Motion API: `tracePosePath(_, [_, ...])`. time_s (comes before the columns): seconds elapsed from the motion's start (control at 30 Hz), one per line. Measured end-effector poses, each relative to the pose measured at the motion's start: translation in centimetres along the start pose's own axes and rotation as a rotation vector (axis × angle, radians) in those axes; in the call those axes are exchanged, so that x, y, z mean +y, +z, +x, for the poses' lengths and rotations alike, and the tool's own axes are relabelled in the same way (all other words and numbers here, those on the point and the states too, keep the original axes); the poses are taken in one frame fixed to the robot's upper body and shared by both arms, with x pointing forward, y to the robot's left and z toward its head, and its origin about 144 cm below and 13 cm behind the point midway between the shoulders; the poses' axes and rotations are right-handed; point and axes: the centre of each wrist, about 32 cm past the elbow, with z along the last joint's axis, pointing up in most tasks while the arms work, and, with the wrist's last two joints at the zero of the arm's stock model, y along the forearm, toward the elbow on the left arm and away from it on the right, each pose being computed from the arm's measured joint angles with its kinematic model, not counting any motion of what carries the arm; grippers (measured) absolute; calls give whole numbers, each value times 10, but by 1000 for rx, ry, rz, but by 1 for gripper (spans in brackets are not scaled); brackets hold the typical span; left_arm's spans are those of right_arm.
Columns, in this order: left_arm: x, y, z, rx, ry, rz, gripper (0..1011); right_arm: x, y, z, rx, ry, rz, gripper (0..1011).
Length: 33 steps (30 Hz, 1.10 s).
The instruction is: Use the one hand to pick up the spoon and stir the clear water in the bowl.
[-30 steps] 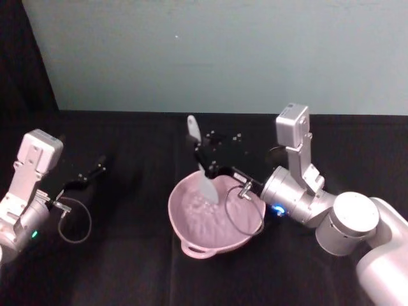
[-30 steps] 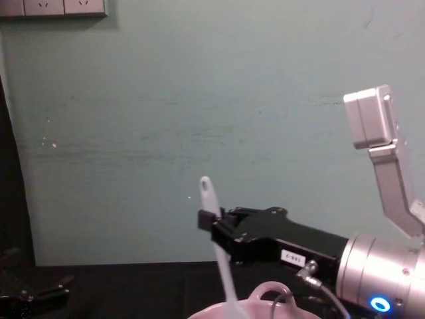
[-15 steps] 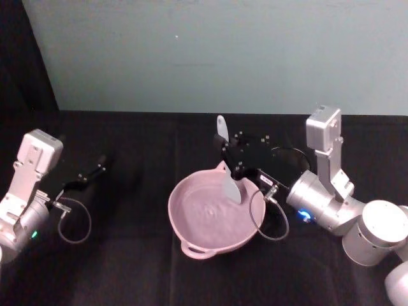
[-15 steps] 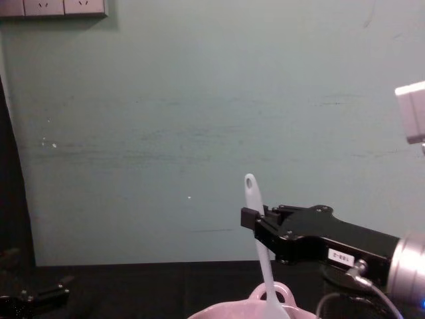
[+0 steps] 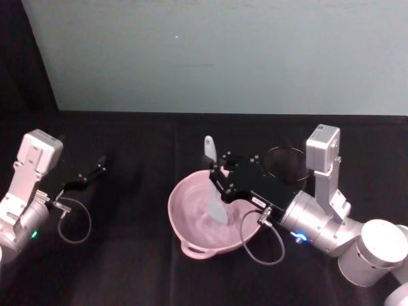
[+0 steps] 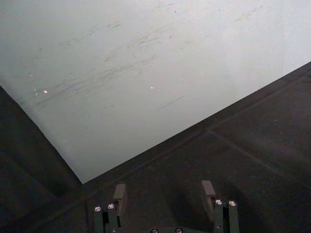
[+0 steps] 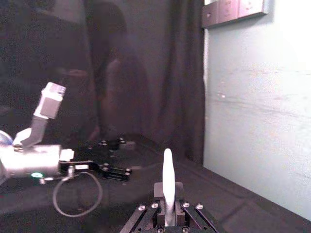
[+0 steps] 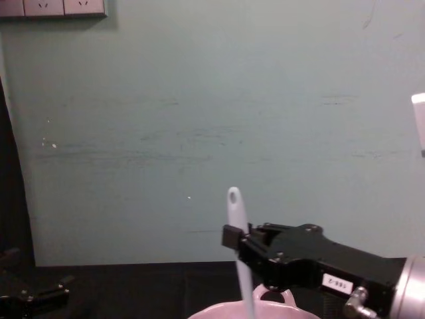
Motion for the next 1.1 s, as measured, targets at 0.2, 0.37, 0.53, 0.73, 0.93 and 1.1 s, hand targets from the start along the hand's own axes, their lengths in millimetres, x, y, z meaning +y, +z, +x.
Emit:
tracePosePath(0.2, [0,0,0,0,0,0,1005,12,-1,-4,14,40,19,112])
tracePosePath(0.37, [0,0,0,0,0,0,1005,25,-3,-4,19,52,35,113])
tracePosePath(0.53, [0,0,0,0,0,0,1005,37,-7,-2,10,53,43,112])
tracePosePath(0.73, [0,0,0,0,0,0,1005,46,-12,9,-14,11,31,112])
tracePosePath(0.93, [0,0,0,0,0,0,1005,41,-11,20,-28,-48,34,112])
tracePosePath(1.1, [0,0,0,0,0,0,1005,31,-8,26,-35,-82,38,112])
